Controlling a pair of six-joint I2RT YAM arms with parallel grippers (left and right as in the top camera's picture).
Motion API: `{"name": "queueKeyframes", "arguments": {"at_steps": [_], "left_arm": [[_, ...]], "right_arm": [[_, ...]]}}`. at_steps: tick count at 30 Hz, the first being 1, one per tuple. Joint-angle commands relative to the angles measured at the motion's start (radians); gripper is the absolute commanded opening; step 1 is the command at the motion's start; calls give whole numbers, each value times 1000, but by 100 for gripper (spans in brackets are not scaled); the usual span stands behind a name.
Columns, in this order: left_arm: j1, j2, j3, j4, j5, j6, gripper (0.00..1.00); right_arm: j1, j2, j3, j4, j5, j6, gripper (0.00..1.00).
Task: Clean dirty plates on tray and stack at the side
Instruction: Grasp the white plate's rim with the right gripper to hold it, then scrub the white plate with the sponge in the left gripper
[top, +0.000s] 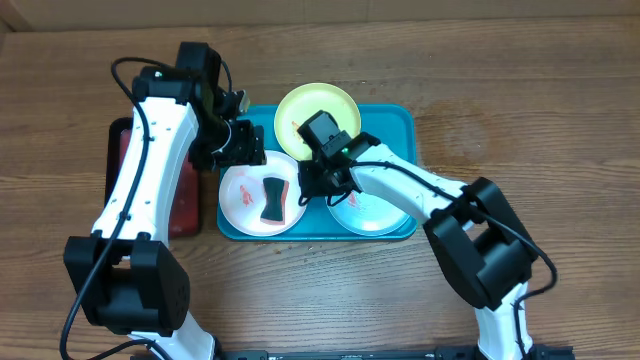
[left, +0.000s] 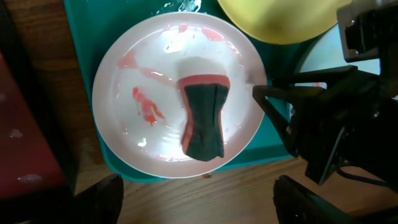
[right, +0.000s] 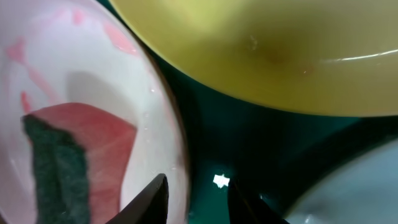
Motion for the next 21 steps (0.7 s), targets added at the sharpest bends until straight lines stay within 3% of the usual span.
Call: {"name": "queueKeyframes", "arguments": {"at_steps": [1,6,11,21], "left_arm": [[-7,6,-44,17,4,-15,78],[-7,6,-101,56,10,-36,74],[-7,6,-168,127,11,-86,61],[-10,6,-326,302,137,-55,63]], "right_arm": [[6,16,23,3,7,25,33],[16,17,23,0,8,27,28],[26,17,23,0,8,27,12],[26,17,23,-1,3,30,12]]}}
